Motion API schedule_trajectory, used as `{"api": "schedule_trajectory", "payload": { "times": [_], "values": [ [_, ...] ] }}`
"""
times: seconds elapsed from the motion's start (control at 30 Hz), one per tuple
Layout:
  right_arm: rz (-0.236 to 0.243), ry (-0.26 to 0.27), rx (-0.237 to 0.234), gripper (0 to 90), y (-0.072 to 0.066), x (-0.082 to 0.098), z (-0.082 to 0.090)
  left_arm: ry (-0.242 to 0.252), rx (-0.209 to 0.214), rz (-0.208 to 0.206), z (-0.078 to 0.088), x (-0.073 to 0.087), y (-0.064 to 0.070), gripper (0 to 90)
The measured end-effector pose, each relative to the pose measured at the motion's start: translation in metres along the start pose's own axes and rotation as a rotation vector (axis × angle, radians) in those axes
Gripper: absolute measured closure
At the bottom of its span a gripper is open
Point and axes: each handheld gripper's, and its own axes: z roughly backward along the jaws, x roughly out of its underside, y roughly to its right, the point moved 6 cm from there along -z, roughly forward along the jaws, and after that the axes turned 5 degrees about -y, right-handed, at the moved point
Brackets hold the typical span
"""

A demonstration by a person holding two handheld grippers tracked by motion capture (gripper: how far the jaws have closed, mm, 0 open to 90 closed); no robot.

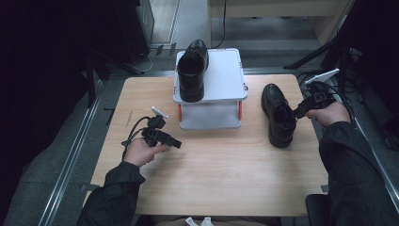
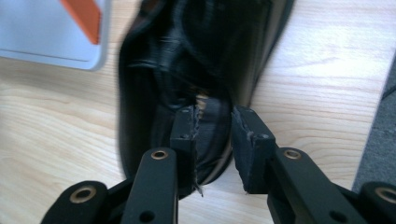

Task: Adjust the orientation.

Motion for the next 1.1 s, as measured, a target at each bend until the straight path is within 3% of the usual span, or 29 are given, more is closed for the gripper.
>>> {"api": "schedule_trajectory", "payload": {
  "times": [0.17, 0.4, 0.63, 0.87, 1.1],
  "values": [
    [-0.019, -0.011, 0.002, 69.8, 0.011, -0.002, -0.017, -0.011, -0.002, -0.004, -0.001, 0.001, 0.0, 46.8],
    [-0.003, -0.058, 0.085, 69.3, 0.013, -0.006, -0.045, -0.011, -0.005, -0.009, -0.002, 0.001, 0.0, 47.0],
    [-0.031, -0.086, 0.093, 72.3, 0.015, -0.007, -0.055, -0.017, -0.009, -0.017, -0.002, 0.002, -0.001, 47.7],
    [-0.11, -0.09, 0.033, 78.9, 0.019, -0.009, -0.055, -0.023, -0.011, -0.016, -0.004, 0.001, -0.003, 47.8],
    [-0.133, -0.109, 0.065, 81.7, 0.018, -0.013, -0.053, -0.015, -0.008, -0.016, -0.003, 0.001, -0.006, 48.0]
  ]
}}
